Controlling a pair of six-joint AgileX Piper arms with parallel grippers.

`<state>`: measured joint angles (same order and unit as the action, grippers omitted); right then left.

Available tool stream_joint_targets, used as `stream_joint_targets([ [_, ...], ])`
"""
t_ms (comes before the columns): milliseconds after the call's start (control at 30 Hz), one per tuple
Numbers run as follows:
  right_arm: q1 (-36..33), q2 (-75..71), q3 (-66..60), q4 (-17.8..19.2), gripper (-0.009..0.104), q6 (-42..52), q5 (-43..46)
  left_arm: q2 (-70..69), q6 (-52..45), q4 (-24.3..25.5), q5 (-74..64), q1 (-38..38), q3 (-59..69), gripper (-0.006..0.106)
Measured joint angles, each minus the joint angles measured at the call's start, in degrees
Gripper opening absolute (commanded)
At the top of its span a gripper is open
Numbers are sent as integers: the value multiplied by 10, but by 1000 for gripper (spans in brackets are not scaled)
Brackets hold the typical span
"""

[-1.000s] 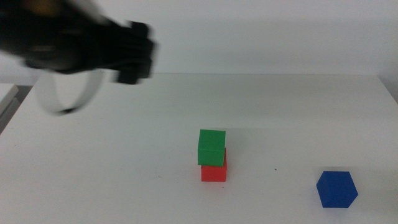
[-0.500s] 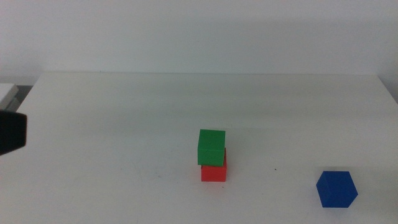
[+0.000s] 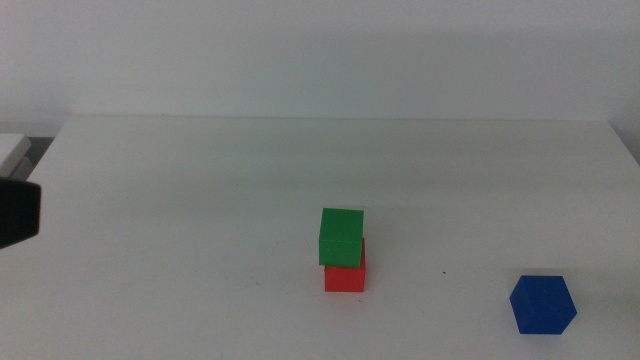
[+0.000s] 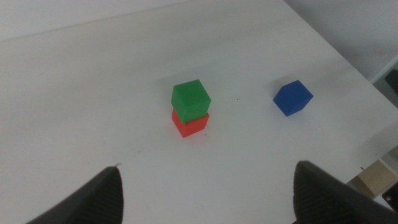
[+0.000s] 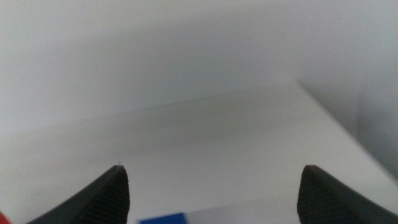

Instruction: Stack red cubes first, then green, then blue cubes in a specific spot.

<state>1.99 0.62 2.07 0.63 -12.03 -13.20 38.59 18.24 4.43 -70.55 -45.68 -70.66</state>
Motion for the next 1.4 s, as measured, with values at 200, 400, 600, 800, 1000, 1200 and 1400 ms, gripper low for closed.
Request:
stream_joint_targets([
  [200,-3,155,181,-1,84,-73,-159,0,0,2,0,0,0,94],
  [400,-3,327,399,-6,84,-75,-389,0,0,3,0,0,0,94],
  [600,-3,415,480,-31,84,-73,-442,0,0,3,0,0,0,94],
  [800,-3,475,487,-93,84,16,-430,0,0,3,0,0,0,94],
  [1000,-6,602,525,-87,84,53,-492,0,0,3,0,0,0,94],
  [1200,-37,714,536,-62,84,59,-496,0,0,4,0,0,0,94],
  [1400,-118,780,541,-13,84,11,-469,0,0,9,0,0,0,94],
])
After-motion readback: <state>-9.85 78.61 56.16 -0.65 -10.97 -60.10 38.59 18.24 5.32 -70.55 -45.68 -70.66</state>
